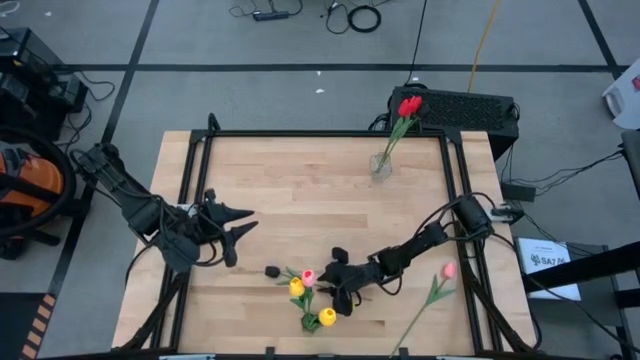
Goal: Sort flowers into vase by color
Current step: Put the black flower into the transparent vase
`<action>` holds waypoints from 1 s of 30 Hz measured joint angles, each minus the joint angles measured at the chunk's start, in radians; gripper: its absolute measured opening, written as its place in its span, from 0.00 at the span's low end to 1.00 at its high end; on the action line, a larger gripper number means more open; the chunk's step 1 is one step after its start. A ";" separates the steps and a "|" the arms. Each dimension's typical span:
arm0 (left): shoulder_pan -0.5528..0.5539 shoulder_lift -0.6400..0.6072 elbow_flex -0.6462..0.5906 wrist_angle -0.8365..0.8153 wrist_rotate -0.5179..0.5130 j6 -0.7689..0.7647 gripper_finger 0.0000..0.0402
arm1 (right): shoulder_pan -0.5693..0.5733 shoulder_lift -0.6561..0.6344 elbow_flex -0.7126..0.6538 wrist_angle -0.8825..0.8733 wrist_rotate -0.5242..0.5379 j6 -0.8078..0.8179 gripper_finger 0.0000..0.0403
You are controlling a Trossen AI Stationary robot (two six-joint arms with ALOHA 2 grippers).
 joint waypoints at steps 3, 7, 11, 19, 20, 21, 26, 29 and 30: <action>0.000 -0.003 0.000 0.000 -0.001 0.003 0.33 | -0.001 -0.012 0.003 -0.067 0.039 0.009 0.27; 0.000 -0.004 0.000 -0.022 0.000 0.003 0.33 | -0.012 -0.032 0.003 -0.162 0.063 0.012 0.06; 0.000 -0.003 0.000 -0.026 0.002 0.004 0.33 | -0.026 -0.054 0.004 -0.263 0.059 0.072 0.03; 0.000 -0.004 0.000 -0.024 0.048 0.004 0.33 | -0.075 -0.196 -0.001 -0.610 0.062 0.137 0.01; 0.000 -0.003 0.000 -0.024 0.052 0.004 0.33 | -0.085 -0.219 -0.001 -0.673 0.064 0.151 0.01; 0.000 -0.003 0.000 -0.024 0.053 0.004 0.33 | -0.097 -0.244 -0.004 -0.745 0.072 0.167 0.00; 0.000 -0.004 0.000 -0.024 0.053 0.007 0.33 | -0.145 -0.381 -0.017 -1.079 0.135 0.210 0.00; 0.000 -0.004 0.000 -0.025 0.053 0.007 0.33 | -0.157 -0.492 -0.017 -1.157 0.136 0.211 0.00; 0.000 -0.004 0.000 -0.024 0.053 0.007 0.33 | -0.157 -0.529 -0.028 -1.173 0.138 0.211 0.00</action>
